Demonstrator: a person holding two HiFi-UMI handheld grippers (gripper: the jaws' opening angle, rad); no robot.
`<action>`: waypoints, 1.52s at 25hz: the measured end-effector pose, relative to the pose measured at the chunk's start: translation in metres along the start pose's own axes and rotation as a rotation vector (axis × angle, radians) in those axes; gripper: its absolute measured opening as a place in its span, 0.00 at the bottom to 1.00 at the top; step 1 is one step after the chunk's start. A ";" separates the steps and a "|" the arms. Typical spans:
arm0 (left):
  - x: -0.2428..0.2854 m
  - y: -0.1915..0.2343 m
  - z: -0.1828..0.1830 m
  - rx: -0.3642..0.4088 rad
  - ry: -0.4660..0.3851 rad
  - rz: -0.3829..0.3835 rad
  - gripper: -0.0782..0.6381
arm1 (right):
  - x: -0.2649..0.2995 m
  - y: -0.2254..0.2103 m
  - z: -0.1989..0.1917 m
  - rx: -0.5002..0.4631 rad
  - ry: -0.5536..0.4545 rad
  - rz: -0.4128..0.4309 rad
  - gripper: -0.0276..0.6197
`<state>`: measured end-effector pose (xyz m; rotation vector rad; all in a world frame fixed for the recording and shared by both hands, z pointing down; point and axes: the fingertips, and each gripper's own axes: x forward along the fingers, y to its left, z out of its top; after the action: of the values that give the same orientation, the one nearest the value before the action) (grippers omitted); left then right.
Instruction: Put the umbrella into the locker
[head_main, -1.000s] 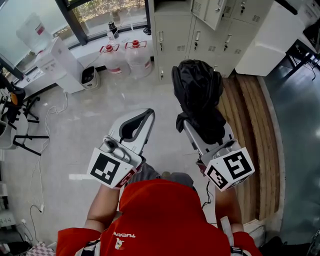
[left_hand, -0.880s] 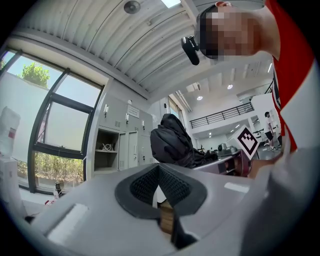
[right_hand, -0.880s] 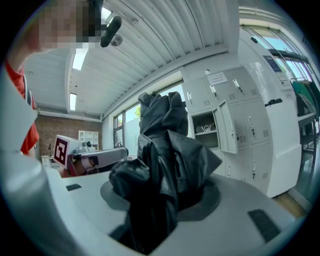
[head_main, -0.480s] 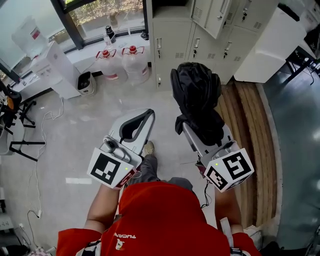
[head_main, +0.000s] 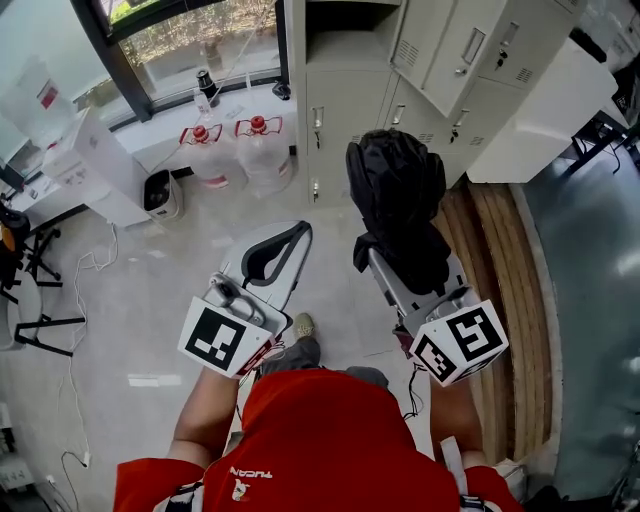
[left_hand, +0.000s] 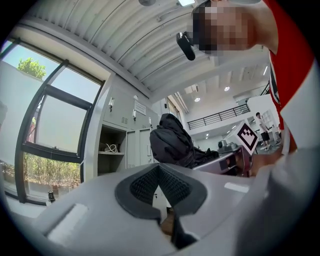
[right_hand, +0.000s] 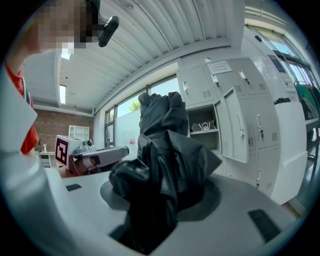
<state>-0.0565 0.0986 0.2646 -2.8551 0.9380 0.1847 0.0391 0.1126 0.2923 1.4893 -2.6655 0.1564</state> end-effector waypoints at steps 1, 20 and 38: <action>0.006 0.014 -0.003 0.008 0.004 0.000 0.12 | 0.012 -0.005 0.003 -0.003 0.002 -0.005 0.36; 0.091 0.168 -0.040 -0.041 0.014 -0.043 0.12 | 0.169 -0.086 0.018 -0.027 0.075 -0.108 0.36; 0.221 0.252 -0.076 -0.003 0.053 0.068 0.12 | 0.281 -0.223 0.025 -0.103 0.103 -0.056 0.36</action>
<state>-0.0250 -0.2432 0.2832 -2.8461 1.0463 0.1172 0.0815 -0.2440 0.3133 1.4801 -2.5089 0.0882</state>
